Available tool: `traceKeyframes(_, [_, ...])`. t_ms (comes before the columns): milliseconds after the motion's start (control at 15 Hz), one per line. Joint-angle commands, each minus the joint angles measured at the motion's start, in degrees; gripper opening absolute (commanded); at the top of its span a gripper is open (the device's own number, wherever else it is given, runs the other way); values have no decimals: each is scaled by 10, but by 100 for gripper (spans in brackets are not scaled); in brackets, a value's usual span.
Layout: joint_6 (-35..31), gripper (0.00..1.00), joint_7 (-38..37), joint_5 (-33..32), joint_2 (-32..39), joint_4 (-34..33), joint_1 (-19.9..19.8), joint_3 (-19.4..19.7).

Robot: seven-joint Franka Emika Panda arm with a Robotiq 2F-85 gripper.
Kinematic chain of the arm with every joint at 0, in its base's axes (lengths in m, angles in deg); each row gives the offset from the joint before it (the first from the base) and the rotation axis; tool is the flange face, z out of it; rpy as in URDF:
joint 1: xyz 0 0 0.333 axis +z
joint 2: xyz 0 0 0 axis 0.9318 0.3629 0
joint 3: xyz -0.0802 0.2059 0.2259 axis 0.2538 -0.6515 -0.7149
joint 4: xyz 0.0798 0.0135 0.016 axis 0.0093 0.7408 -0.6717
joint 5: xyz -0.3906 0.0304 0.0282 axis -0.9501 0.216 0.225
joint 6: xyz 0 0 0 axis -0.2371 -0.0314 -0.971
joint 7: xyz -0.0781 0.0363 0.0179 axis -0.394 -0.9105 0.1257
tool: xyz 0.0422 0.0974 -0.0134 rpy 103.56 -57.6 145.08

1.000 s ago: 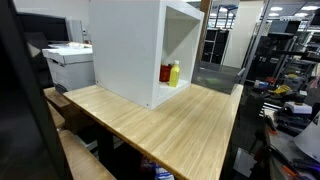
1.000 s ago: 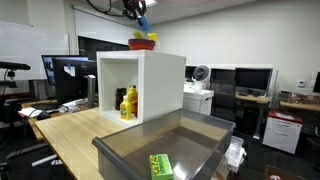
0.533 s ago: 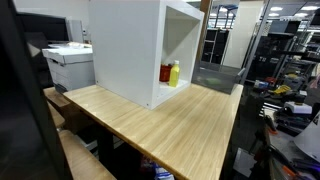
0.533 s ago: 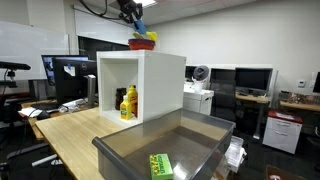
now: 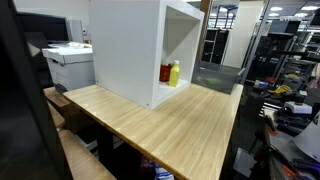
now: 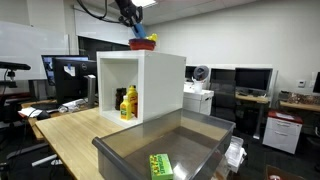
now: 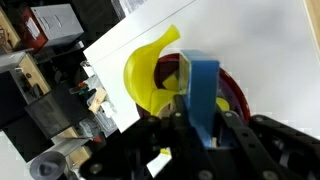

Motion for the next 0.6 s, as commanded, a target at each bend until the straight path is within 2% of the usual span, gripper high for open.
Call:
traceKeyframes(0, [-11,6,26,12,-13,20,7,10])
traceKeyframes(533, [-24,6,21,14,-1,-2,10,12])
